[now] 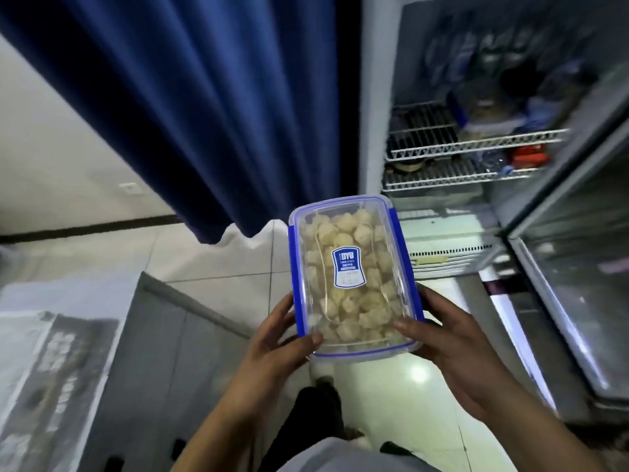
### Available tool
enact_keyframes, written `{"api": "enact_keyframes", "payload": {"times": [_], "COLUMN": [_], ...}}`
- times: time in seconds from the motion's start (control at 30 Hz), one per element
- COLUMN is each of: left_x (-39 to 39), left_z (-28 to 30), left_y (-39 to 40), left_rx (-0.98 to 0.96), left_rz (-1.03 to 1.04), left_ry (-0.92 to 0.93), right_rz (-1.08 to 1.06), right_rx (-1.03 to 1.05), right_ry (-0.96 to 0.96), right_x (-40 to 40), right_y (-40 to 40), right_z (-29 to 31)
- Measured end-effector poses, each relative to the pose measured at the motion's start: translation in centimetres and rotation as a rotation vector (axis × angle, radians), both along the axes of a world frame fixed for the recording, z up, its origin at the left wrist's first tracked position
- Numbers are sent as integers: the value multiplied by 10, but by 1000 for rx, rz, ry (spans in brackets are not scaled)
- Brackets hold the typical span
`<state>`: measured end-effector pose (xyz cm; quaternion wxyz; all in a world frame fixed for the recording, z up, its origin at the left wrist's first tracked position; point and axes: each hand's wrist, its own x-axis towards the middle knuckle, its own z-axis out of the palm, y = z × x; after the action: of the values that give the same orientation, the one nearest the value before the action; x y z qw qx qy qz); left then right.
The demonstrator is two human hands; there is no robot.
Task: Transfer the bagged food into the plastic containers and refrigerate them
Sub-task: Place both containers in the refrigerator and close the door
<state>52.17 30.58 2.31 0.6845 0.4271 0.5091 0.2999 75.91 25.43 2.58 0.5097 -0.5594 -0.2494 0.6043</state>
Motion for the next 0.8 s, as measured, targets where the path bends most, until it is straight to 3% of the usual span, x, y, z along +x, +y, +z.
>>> {"api": "enact_keyframes", "payload": {"times": [0.37, 0.67, 0.73, 0.8], "left_x": [133, 212, 230, 248], "left_z": [-9, -7, -11, -18], "left_y": [167, 270, 278, 287], "left_rx": [-38, -62, 13, 238], "left_rz": [-310, -441, -416, -423], "left_ry": [-42, 65, 112, 241], "right_rz": [-373, -481, -478, -437], "right_rx": [-128, -242, -256, -272], "right_ry": [-48, 61, 75, 84], "right_x": [93, 164, 183, 204], "right_y": [109, 201, 217, 234], "right_z": [8, -5, -11, -19]}}
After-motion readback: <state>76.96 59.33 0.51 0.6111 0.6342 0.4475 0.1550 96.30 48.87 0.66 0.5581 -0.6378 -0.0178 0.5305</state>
